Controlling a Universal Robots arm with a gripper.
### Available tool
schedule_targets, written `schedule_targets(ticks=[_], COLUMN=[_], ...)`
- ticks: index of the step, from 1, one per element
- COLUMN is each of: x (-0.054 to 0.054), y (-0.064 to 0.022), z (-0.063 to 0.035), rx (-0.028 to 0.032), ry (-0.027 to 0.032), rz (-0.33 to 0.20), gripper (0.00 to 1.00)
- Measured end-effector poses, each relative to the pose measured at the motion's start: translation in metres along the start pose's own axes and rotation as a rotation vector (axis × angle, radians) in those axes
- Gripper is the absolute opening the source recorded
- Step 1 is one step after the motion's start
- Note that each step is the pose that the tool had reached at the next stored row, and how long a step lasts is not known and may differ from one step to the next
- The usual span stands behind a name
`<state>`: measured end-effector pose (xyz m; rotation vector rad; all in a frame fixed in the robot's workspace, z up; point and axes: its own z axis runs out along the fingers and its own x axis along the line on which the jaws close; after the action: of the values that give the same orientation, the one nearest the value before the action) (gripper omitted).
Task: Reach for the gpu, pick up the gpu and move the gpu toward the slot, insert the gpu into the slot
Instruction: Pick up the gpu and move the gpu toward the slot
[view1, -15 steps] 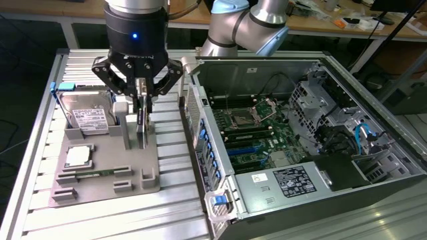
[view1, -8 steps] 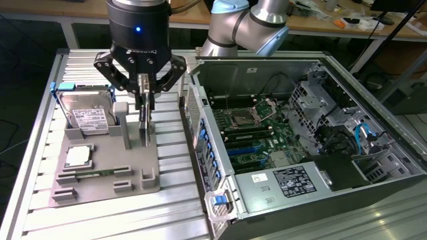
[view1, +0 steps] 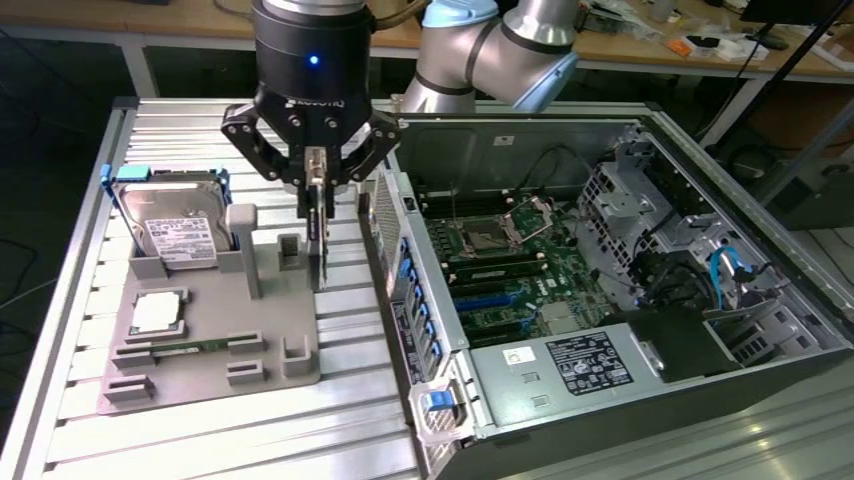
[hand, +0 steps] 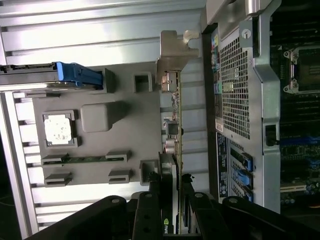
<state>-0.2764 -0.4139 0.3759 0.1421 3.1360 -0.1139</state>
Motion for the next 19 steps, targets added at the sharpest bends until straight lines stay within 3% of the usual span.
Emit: schedule_targets(ticks=[3,5,9,11,19], x=[-0.003,-0.004,-0.004,-0.004,-0.004], y=[0.0005,0.0011,0.0029,0.0038,0.0037], z=[-0.0046,-0.0075,-0.0145,-0.0178,-0.0211], rx=[-0.0001,0.0030,0.0058,0.0055,0.0037], ry=[-0.0003,-0.0018,-0.0172,-0.0213,-0.0304], rz=[0.000,0.000,0.001,-0.001,-0.118], gripper=[0.27,0.27,0.27,0.27,0.27])
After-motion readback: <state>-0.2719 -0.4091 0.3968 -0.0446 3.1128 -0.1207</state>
